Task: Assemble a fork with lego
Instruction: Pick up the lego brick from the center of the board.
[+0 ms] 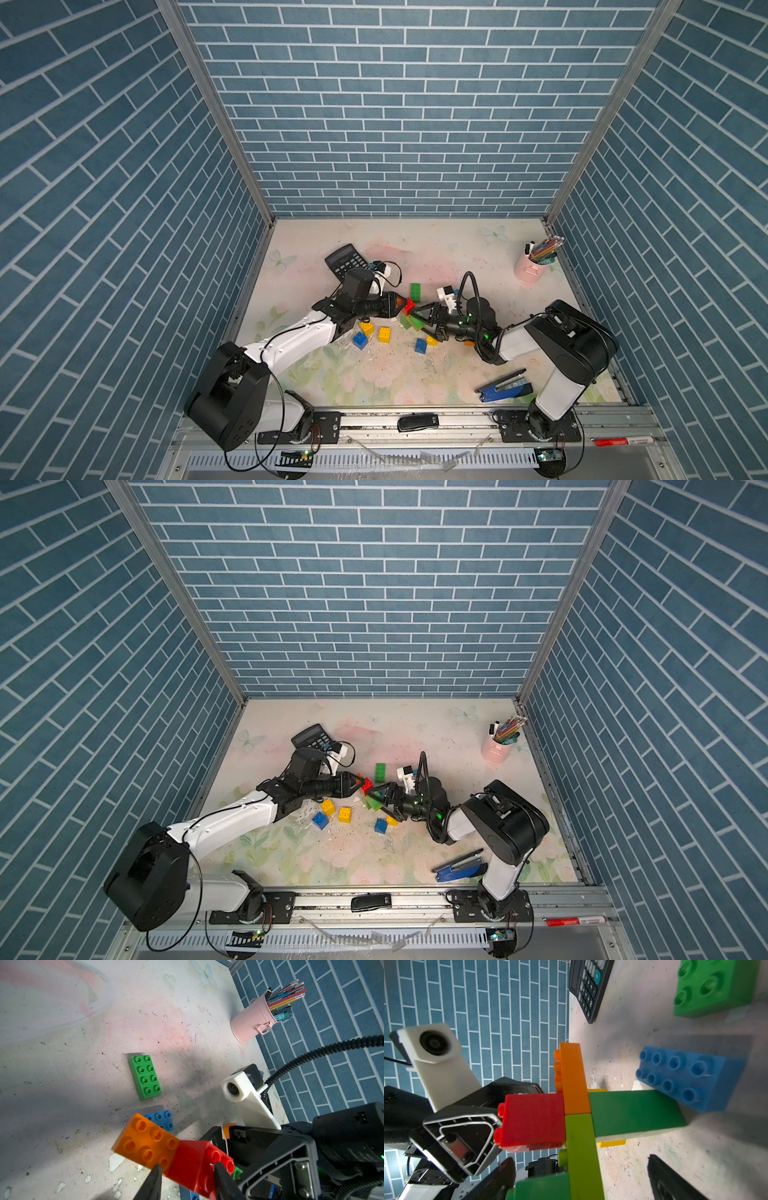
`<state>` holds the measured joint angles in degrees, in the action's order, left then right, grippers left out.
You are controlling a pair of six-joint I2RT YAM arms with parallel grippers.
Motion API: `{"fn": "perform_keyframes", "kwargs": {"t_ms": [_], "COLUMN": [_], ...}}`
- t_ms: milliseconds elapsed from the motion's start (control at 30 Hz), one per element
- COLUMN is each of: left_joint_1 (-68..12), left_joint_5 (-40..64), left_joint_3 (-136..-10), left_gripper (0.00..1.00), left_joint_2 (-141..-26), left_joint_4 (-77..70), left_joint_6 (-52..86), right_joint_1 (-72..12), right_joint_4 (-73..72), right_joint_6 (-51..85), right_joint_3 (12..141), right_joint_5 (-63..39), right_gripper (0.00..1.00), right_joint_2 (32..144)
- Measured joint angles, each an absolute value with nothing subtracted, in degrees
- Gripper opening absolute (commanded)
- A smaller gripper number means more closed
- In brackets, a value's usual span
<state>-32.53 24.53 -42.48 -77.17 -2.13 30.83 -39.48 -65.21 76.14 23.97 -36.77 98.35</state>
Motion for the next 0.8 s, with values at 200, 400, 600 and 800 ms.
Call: {"fn": "perform_keyframes", "kwargs": {"t_ms": [200,400,600,800], "left_joint_1": [-32.53,-32.53,-32.53,-32.53], "left_joint_5": [24.62,24.75,25.08,25.15], "left_joint_3": [-42.5,-42.92,-43.92,-44.69], "left_gripper": [0.42,0.42,0.43,0.43], "left_joint_2": [-77.28,-77.71,-78.46,-78.76], "left_joint_4": [-2.24,-2.2,-1.54,-0.49], "left_joint_6": [30.81,30.65,30.46,30.06], "right_joint_1": [-37.39,-36.58,-36.58,-36.58], "right_joint_4": [-51.24,-20.69,12.62,27.68], "right_joint_6": [69.01,54.72,42.72,37.15], "right_joint_3": [23.97,28.25,39.0,39.99], "right_joint_5": [-33.17,-22.63,-7.35,-2.79], "right_gripper": [0.99,0.85,0.75,0.73], "right_joint_2": [85.71,66.43,60.75,62.24]}}
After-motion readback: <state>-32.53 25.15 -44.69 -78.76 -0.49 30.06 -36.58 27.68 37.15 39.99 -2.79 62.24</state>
